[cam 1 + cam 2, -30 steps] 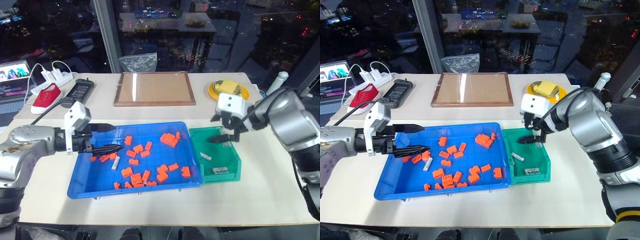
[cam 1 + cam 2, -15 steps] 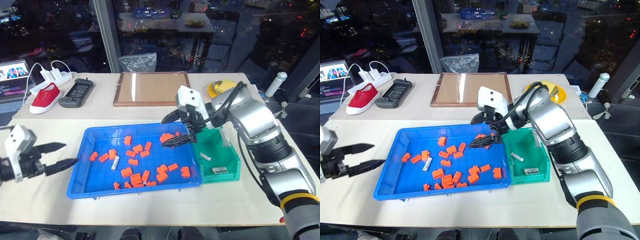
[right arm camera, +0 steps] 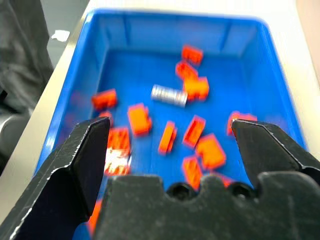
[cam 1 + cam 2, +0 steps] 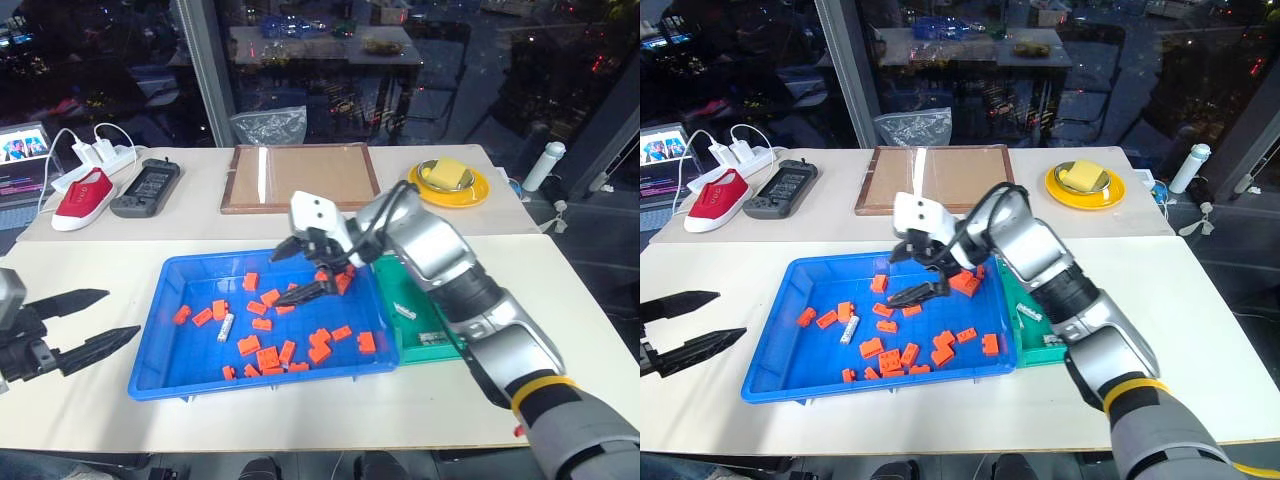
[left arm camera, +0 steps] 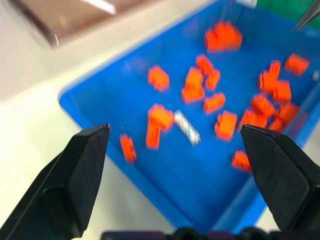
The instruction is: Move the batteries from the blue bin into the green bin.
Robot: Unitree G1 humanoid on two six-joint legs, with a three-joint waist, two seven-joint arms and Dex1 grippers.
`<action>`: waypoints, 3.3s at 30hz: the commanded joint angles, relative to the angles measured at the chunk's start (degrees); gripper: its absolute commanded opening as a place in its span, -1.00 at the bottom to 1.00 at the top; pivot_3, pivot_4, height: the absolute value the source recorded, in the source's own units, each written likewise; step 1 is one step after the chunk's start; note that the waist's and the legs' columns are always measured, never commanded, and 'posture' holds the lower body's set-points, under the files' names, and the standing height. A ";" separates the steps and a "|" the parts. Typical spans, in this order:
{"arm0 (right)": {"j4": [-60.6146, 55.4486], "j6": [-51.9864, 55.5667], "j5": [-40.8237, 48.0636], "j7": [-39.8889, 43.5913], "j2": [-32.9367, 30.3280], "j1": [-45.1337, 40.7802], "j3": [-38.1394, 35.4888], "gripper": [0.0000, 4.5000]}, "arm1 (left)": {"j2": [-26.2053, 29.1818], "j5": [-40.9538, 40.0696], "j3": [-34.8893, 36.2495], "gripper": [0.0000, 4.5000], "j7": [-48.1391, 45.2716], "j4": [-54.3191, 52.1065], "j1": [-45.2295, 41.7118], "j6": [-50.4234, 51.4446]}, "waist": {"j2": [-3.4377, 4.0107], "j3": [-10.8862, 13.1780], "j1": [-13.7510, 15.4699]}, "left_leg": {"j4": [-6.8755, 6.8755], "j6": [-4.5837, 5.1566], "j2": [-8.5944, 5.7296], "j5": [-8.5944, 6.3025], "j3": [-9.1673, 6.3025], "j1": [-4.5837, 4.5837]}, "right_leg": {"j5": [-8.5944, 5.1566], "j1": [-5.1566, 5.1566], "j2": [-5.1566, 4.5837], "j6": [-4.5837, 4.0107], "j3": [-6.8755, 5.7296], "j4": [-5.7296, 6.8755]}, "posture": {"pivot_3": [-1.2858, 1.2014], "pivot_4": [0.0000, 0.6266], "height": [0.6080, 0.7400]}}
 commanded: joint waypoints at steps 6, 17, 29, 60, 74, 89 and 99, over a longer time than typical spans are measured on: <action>5.75 0.15 1.94 -0.52 12.01 0.92 1.10 0.99 | -1.19 3.52 4.49 1.00 0.73 -1.05 5.81 -3.75 | 0.05 0.03 -0.12 | -0.06 -0.01 0.01 0.00 0.00 -0.01 | 0.01 -0.07 0.01 -0.02 0.00 0.02 | 0.03 -0.52 1.00; 31.34 -9.42 -9.57 -14.67 24.01 -2.61 3.60 0.99 | -2.69 2.82 3.79 1.00 2.99 -4.24 7.33 -4.16 | -0.03 -0.02 -0.17 | -0.11 -0.15 0.03 -0.02 0.02 -0.05 | 0.04 -0.27 0.04 -0.07 0.00 0.06 | 0.03 -0.52 1.00; 32.56 -3.75 -11.81 -14.49 27.38 -0.39 4.69 0.99 | -0.65 2.68 2.24 1.00 2.82 -2.65 5.84 -4.27 | -0.06 -0.03 -0.29 | -0.37 -0.52 0.21 0.17 0.04 -0.05 | 0.11 -0.37 0.22 -0.19 0.00 0.03 | 0.03 -0.52 1.00; 30.26 -21.67 -10.80 0.53 27.65 -11.73 5.76 0.99 | 1.29 10.63 2.92 1.00 7.57 7.74 7.07 -6.09 | -0.05 -0.03 -0.28 | -0.46 -0.53 0.70 0.17 0.04 0.03 | 0.17 -0.46 0.77 -0.37 0.06 0.02 | 0.03 -0.52 1.00; 53.98 -47.60 -20.75 -5.59 36.68 -16.39 8.25 0.99 | -7.73 1.36 13.43 1.00 12.18 -8.97 12.95 4.33 | -0.10 -0.04 -0.43 | -0.60 -1.12 0.77 0.15 0.07 0.07 | 0.16 -0.50 0.77 -0.43 0.08 0.01 | 0.03 -0.52 1.00; 58.40 -54.17 -26.20 -9.10 43.27 -13.28 10.58 0.99 | -12.52 -6.55 19.78 1.00 15.32 -17.00 21.49 7.48 | -0.11 -0.04 -0.40 | -0.60 -1.12 0.76 0.15 0.09 0.13 | 0.11 -0.44 0.77 -0.55 0.13 0.01 | 0.03 -0.52 1.00; 48.95 -33.59 -7.32 9.96 30.06 -23.96 -7.93 0.99 | -6.86 -9.11 16.32 1.00 17.16 -12.70 17.70 6.92 | -0.11 -0.04 -0.26 | -0.59 -1.13 0.76 0.16 0.09 0.16 | 0.10 -0.41 0.78 -0.58 0.14 0.02 | 0.03 -0.52 1.00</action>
